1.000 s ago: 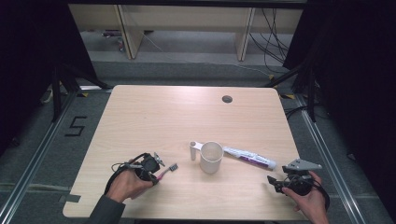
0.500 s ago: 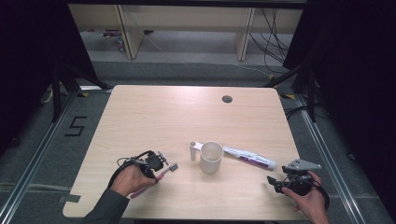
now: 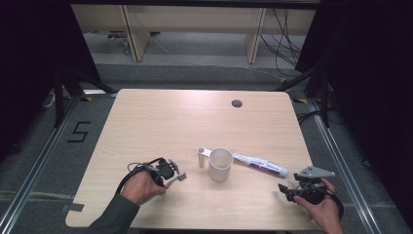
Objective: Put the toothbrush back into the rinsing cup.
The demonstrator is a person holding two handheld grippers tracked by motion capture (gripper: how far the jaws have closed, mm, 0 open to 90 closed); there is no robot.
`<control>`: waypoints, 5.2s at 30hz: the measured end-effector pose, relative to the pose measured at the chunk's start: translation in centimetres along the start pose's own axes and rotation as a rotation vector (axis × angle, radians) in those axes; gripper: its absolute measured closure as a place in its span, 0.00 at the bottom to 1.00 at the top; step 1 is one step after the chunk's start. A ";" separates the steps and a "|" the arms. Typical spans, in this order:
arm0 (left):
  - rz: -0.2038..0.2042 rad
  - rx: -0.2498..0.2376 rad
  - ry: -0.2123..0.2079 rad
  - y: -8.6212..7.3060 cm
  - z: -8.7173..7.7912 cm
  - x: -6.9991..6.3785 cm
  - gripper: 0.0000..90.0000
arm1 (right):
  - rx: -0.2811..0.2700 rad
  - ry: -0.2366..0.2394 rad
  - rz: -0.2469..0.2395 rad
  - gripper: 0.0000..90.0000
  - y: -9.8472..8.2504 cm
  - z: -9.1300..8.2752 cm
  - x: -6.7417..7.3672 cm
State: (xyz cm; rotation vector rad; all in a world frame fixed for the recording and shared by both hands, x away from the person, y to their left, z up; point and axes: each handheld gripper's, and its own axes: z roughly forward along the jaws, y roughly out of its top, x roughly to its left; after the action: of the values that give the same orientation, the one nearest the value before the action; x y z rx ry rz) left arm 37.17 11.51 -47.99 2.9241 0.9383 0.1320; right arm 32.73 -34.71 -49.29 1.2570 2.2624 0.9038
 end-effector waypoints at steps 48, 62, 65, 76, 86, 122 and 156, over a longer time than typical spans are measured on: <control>-0.160 -0.719 0.083 -2.3 -4.3 3.1 0.92 | -0.008 -0.009 -0.006 0.28 0.0 0.1 -0.2; -0.241 -0.926 0.103 -2.4 -4.8 3.7 0.92 | 0.009 -0.004 0.020 0.28 0.1 -0.1 -0.1; -0.257 -0.992 0.084 -2.2 -5.0 3.6 0.92 | 0.004 -0.005 0.022 0.28 0.1 -0.1 0.0; -0.257 -1.112 0.058 -0.1 -6.0 2.8 0.92 | -0.014 -0.010 -0.012 0.28 0.0 0.0 -0.3; -0.245 -1.164 0.055 1.7 -6.7 2.5 0.92 | -0.036 -0.008 -0.032 0.28 0.0 0.2 -0.5; -0.212 -1.307 -0.060 5.6 -7.5 0.9 0.92 | -0.010 -0.005 0.012 0.28 0.0 -0.1 -0.2; -0.224 -1.217 -0.095 5.2 -3.0 0.9 0.91 | -0.023 0.016 0.012 0.28 0.0 0.1 -0.1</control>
State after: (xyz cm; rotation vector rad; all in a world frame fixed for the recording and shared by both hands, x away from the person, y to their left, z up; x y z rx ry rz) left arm 40.60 7.98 -44.45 1.6874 0.7504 0.3793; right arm 32.88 -34.76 -49.37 1.2597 2.2525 0.9445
